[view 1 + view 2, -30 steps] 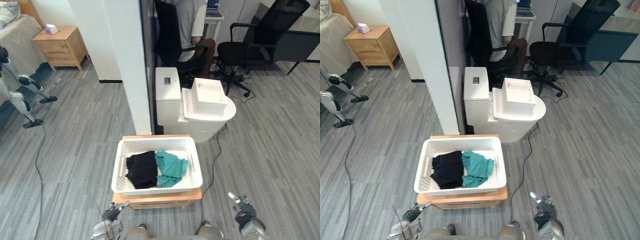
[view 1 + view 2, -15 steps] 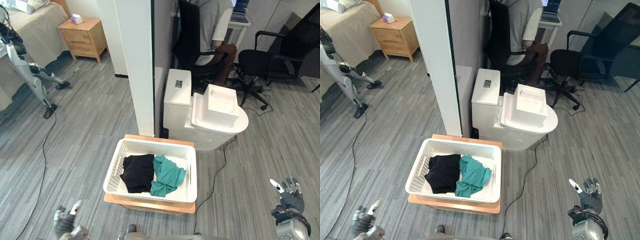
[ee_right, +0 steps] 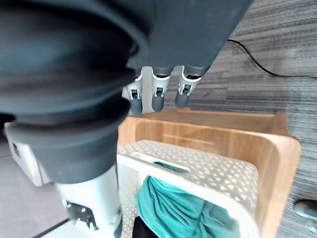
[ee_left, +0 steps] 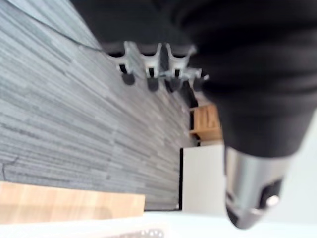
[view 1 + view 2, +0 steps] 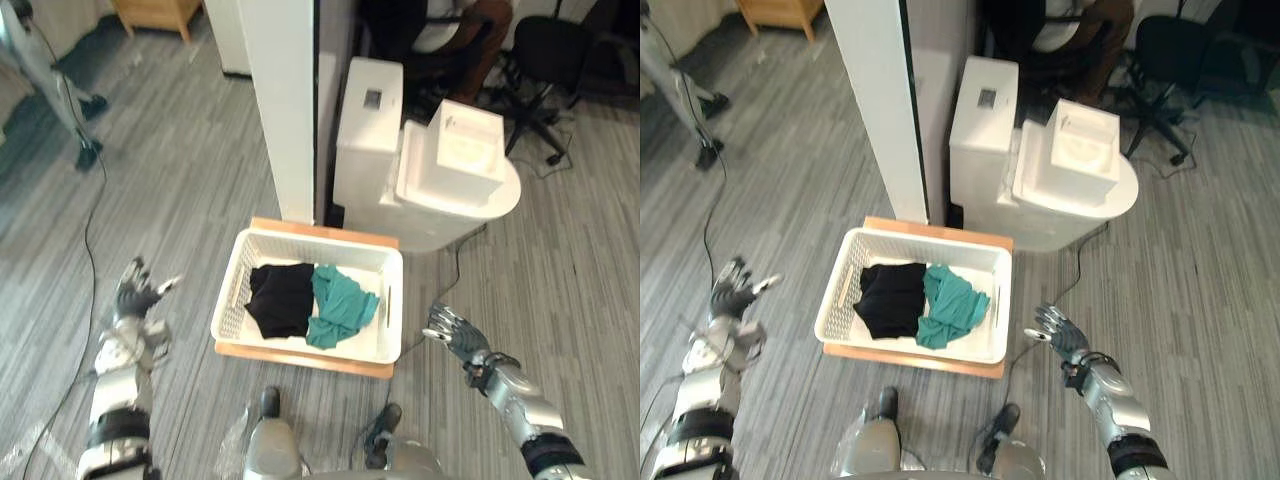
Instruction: Pick up the laundry basket with both hands and put the clothes into the washing machine.
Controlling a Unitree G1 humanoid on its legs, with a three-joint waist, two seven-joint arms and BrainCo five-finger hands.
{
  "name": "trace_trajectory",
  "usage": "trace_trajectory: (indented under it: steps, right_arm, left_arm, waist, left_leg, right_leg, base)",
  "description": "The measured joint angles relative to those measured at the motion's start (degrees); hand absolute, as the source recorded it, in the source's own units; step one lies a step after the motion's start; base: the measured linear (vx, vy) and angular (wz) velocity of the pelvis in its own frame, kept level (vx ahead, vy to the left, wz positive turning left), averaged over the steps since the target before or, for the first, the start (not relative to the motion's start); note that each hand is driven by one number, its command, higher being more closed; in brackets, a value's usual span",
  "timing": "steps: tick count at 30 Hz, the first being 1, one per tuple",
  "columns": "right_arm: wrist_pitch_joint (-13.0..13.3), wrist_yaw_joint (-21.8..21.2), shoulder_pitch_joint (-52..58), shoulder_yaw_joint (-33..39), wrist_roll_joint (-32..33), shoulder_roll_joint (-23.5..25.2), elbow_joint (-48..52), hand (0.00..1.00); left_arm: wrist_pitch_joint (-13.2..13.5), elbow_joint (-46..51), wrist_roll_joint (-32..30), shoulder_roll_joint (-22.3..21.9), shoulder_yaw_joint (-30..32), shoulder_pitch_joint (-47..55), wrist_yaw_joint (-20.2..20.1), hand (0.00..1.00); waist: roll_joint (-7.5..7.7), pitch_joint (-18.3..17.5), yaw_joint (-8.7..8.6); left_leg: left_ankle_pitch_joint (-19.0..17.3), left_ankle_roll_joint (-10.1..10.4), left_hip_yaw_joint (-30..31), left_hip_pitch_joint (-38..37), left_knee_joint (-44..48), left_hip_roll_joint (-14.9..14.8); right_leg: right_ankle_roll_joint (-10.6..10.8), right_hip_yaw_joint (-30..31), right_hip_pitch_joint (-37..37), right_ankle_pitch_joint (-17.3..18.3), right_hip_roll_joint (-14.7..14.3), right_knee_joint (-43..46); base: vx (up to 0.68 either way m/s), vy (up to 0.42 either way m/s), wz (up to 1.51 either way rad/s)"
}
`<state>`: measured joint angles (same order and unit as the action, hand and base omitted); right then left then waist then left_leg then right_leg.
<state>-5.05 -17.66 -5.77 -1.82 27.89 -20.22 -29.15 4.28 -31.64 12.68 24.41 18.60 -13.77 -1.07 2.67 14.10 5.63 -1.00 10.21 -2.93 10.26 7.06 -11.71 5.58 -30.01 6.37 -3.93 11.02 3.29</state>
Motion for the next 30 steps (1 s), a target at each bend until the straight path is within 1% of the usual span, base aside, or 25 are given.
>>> trace_trajectory:
  steps: [1,2,3,4,5,7,8,10,12,14,15,16,18,19,22,24,28,30]
  right_arm:
    - [-0.06,0.01,-1.38,-1.08,0.57,0.13,-0.06,0.00]
    - [-0.07,0.00,-2.62,-1.40,0.88,0.45,-0.57,0.00]
    - [-0.08,0.05,-3.55,-1.40,0.97,0.65,-1.19,0.00]
    - [-0.15,0.37,-5.65,-1.40,1.49,0.75,-2.19,0.00]
    - [-0.16,0.53,-6.76,-1.39,1.92,0.80,-2.87,0.00]
    - [-0.20,1.89,-11.42,-0.97,2.68,0.80,-5.90,0.00]
    - [-0.24,2.50,-12.77,-0.97,2.97,0.84,-6.78,0.00]
    - [-0.24,4.24,-18.64,-0.71,3.06,1.73,-11.63,0.00]
    - [-0.25,5.69,-23.66,-0.16,3.10,2.82,-15.48,0.00]
    - [-0.18,7.51,-29.52,1.18,3.11,3.93,-18.97,0.00]
    - [-0.16,7.76,-31.08,1.57,3.14,4.06,-19.79,0.00]
    - [0.12,7.86,-34.58,1.99,3.22,4.08,-21.04,0.00]
    - [0.20,8.31,-37.34,3.19,3.58,4.06,-21.33,0.00]
    - [0.47,9.28,-39.57,4.34,3.63,4.03,-21.36,0.00]
    - [1.81,11.31,-45.24,6.47,3.82,3.99,-21.15,0.00]
    - [2.37,11.89,-46.78,6.84,4.17,4.07,-20.57,0.00]
    - [2.48,13.30,-47.40,7.72,4.04,4.60,-17.59,0.00]
    - [2.65,13.97,-48.12,7.82,3.93,4.73,-16.27,0.00]
  left_arm:
    - [-0.02,-0.75,-0.01,0.03,-1.58,-2.31,0.00,0.00]
    - [-0.03,-2.18,-0.03,0.11,-3.47,-4.47,0.10,0.00]
    - [-0.11,-3.01,-0.02,0.17,-4.25,-5.63,0.17,0.00]
    - [-0.41,-4.60,-0.02,0.69,-5.94,-8.28,0.21,0.00]
    - [-0.62,-5.45,-0.01,1.03,-6.62,-9.60,0.30,0.00]
    - [-1.27,-10.02,-0.01,2.02,-8.33,-16.13,0.97,0.00]
    - [-1.34,-11.36,-0.01,2.45,-8.93,-17.81,1.28,0.00]
    - [-1.60,-16.92,0.11,4.59,-11.61,-23.94,2.00,0.00]
    - [-1.78,-20.27,0.14,5.72,-12.36,-28.08,2.66,0.00]
    - [-1.92,-23.12,0.18,6.72,-13.63,-32.54,3.19,0.00]
    - [-1.96,-23.60,0.20,6.85,-14.15,-33.66,3.45,0.00]
    - [-1.99,-24.63,0.22,7.11,-14.48,-36.42,3.89,0.00]
    - [-1.99,-25.17,0.35,7.50,-14.50,-39.19,4.20,0.00]
    - [-1.99,-25.19,0.29,7.56,-14.53,-41.56,4.82,0.00]
    - [-1.95,-25.16,0.71,7.20,-14.60,-46.99,5.73,0.00]
    - [-1.96,-25.05,0.82,6.67,-14.55,-49.24,6.46,0.00]
    - [-2.04,-22.71,1.46,5.03,-14.53,-51.81,6.61,0.00]
    - [-2.05,-22.17,1.52,5.03,-14.40,-53.21,7.32,0.00]
  waist:
    - [0.21,1.55,-0.01]
    - [0.29,2.37,0.18]
    - [0.30,2.94,0.26]
    - [0.20,4.70,0.34]
    - [0.26,5.41,0.49]
    - [0.40,8.40,1.41]
    - [0.32,8.86,1.39]
    - [0.96,9.46,1.43]
    - [1.53,9.90,1.59]
    - [1.89,10.75,1.61]
    - [1.96,10.78,1.62]
    - [2.38,11.10,1.48]
    - [2.69,11.25,1.47]
    - [2.85,11.36,1.46]
    - [3.04,11.75,1.33]
    - [3.00,11.86,1.38]
    - [2.99,11.86,1.38]
    - [2.99,11.86,1.40]
  left_leg:
    - [-0.03,-0.04,0.36,0.57,0.68,0.09]
    - [-0.16,-0.26,0.66,1.97,1.64,0.06]
    - [-0.16,-0.27,0.81,2.57,2.08,0.03]
    - [-0.16,-0.27,1.28,3.76,3.05,-0.05]
    - [-0.17,-0.27,1.36,4.35,3.44,-0.13]
    - [-0.16,-0.27,1.75,6.98,5.19,-0.47]
    - [-0.15,-0.28,2.02,7.73,5.58,-0.49]
    - [0.12,-0.62,2.81,11.61,6.87,-0.73]
    - [0.12,-0.61,3.09,14.14,7.99,-1.17]
    - [0.13,-0.59,3.71,16.51,9.16,-1.54]
    - [0.14,-0.59,3.78,17.34,9.42,-1.63]
    - [0.14,-0.59,3.81,19.29,10.17,-1.84]
    - [0.13,-0.58,3.96,21.43,11.16,-2.23]
    - [0.14,-0.57,4.21,23.19,11.69,-2.42]
    - [0.10,-0.54,4.33,27.60,13.13,-3.49]
    - [0.08,-0.53,4.29,29.25,13.91,-4.13]
    - [0.06,-0.52,4.06,31.28,15.10,-4.83]
    - [0.06,-0.52,3.92,32.35,15.48,-5.19]
  right_leg:
    - [-0.04,-0.12,0.29,-0.03,0.19,0.41]
    - [-0.05,-0.18,1.30,-0.02,0.29,0.97]
    - [-0.11,-0.21,1.77,-0.06,0.32,1.20]
    - [-0.26,-0.50,2.43,-0.17,0.34,1.67]
    - [-0.38,-0.54,2.89,-0.25,0.30,1.81]
    - [-1.10,-0.60,4.79,-0.76,0.11,2.44]
    - [-1.24,-0.82,5.22,-0.86,0.10,2.55]
    - [-1.91,-1.34,8.03,-1.59,-0.22,2.54]
    - [-2.25,-1.32,9.73,-2.35,-0.76,2.08]
    - [-2.68,-1.57,10.65,-3.67,-1.72,0.27]
    - [-2.85,-1.57,11.21,-4.08,-1.91,-0.09]
    - [-3.03,-1.51,12.36,-5.05,-2.41,-1.25]
    - [-3.36,-1.43,13.86,-5.83,-2.91,-1.82]
    - [-3.48,-1.53,15.05,-6.28,-3.22,-2.27]
    - [-3.84,-1.61,18.28,-7.43,-3.63,-3.00]
    - [-3.68,-1.86,19.20,-7.72,-4.09,-3.33]
    - [-3.66,-2.18,20.66,-7.74,-4.38,-3.20]
    - [-3.57,-2.19,21.69,-7.81,-4.50,-2.91]
  base:
    - [-0.08,0.025,0.07]
    - [-0.08,0.023,0.07]
    - [-0.09,0.015,0.07]
    - [-0.08,0.006,0.06]
    - [-0.12,0.001,0.01]
    - [-0.16,0.000,0.00]
    - [-0.15,0.004,0.11]
    - [-0.12,0.009,0.07]
    - [-0.11,0.007,-0.04]
    - [-0.08,-0.002,-0.02]
    - [-0.08,0.006,-0.07]
    - [-0.08,0.011,-0.13]
    - [-0.07,0.009,-0.11]
    - [-0.05,0.006,-0.08]
    - [-0.05,0.030,-0.10]
    - [-0.02,0.029,-0.07]
    - [0.02,0.023,-0.03]
    - [0.03,0.046,-0.09]
